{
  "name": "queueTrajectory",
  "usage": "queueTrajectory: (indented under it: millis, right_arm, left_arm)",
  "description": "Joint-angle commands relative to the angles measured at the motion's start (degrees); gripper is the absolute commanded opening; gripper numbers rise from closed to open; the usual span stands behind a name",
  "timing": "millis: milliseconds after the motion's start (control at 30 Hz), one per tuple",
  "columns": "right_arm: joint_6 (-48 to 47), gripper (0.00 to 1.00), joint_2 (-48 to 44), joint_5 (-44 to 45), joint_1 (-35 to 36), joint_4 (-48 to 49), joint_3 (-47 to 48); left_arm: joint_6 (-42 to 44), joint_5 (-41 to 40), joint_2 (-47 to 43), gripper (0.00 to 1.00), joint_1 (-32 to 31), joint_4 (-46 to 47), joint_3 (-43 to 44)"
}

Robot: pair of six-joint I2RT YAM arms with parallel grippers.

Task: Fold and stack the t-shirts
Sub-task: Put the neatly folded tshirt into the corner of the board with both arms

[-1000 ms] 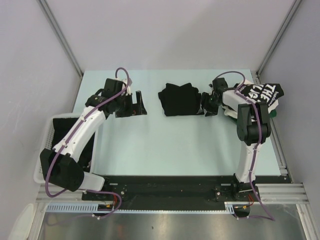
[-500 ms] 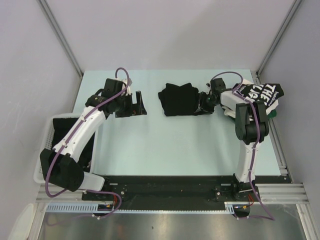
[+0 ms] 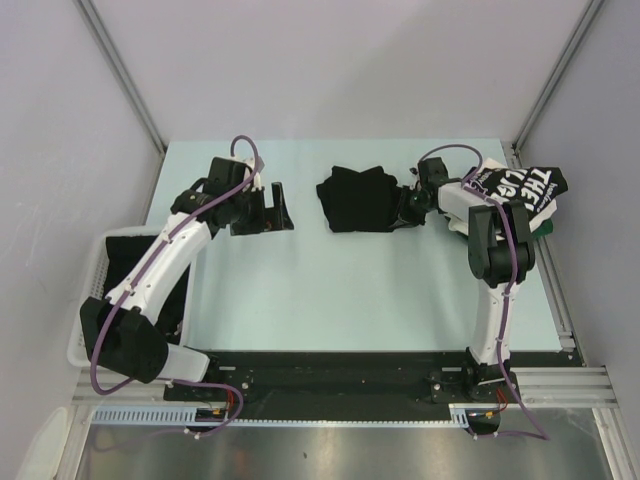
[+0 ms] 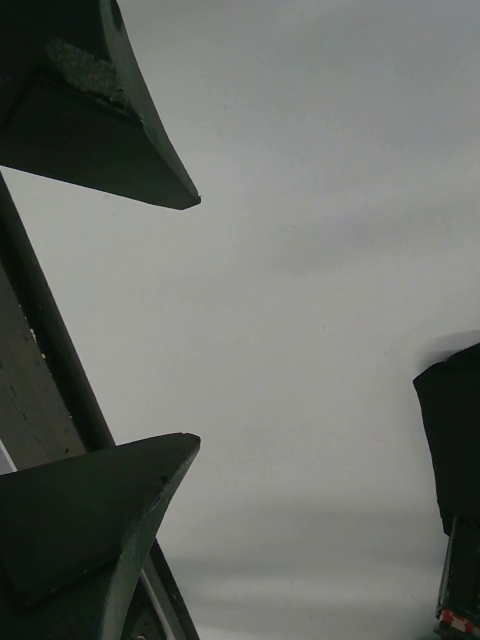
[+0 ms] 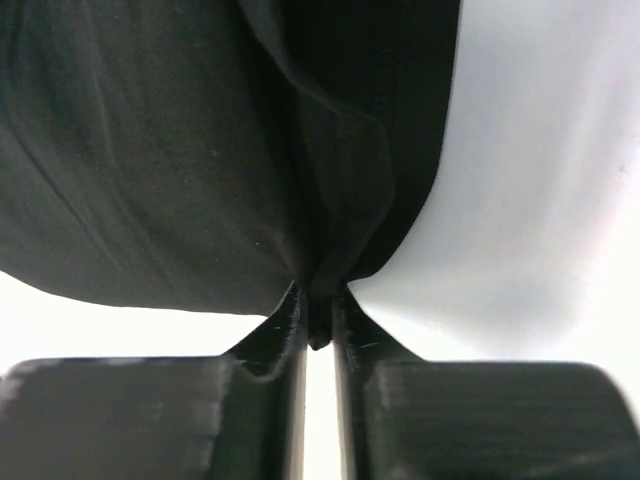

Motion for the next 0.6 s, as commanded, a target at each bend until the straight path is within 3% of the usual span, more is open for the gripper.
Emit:
queueTrajectory:
  millis: [0,567]
  right_arm:
    - [-0.5,0.02,2.6,1.7,1.3,-2.5,-0.3]
    - [-1.9,0.0,-4.8,1.1,9.5,-14.5,-3.7]
  left_arm:
    - [-0.3,-0.6,-1.3,0.99,-0.4,1.7,-0.9]
    - [-0.3,3.8,11.1,0.99,-0.4,11.4,5.3]
